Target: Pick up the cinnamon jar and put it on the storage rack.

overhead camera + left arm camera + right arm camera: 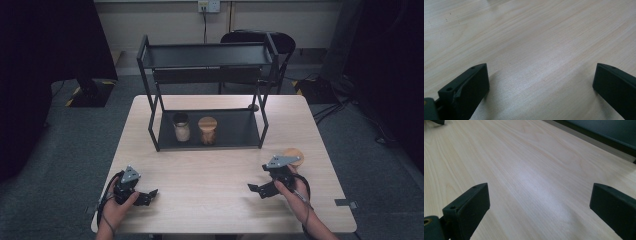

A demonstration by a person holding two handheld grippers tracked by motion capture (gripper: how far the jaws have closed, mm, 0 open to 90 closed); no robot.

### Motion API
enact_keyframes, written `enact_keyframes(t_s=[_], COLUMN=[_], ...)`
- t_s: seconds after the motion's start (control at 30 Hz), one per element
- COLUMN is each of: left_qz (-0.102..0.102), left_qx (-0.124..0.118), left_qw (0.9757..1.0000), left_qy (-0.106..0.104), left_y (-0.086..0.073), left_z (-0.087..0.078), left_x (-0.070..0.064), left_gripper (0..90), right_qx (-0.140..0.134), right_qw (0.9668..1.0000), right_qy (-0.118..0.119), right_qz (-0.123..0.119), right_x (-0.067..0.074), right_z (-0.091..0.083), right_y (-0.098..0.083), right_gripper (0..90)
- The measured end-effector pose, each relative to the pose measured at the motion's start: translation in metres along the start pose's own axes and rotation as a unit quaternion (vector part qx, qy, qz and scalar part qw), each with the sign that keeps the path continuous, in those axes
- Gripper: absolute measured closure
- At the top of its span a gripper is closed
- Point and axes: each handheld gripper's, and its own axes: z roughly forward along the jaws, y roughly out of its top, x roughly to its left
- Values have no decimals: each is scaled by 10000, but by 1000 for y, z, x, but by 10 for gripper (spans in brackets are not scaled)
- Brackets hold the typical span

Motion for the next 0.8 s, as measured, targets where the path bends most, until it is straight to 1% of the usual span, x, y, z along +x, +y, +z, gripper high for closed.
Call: enact_keyframes(t_s=[0.33,0.5,0.6,0.8], left_qz=[0,3,3,1], left_qx=[-1,-1,-2,0], left_qw=[10000,10000,10000,10000], left_qy=[0,0,0,1], left_y=[0,0,0,0], left_z=[0,0,0,0], left_x=[0,0,0,0], left_gripper=[2,2,2,3], right_qx=[8,47,38,67], right_qw=[10000,10000,10000,10000], right_qy=[-14,-15,30,18], right_qz=[55,-5,25,31], right_x=[-6,-7,-7,-9], right_z=[-13,-18,-21,-26], right_y=[-13,-19,-23,-29], right_gripper=[15,15,15,16])
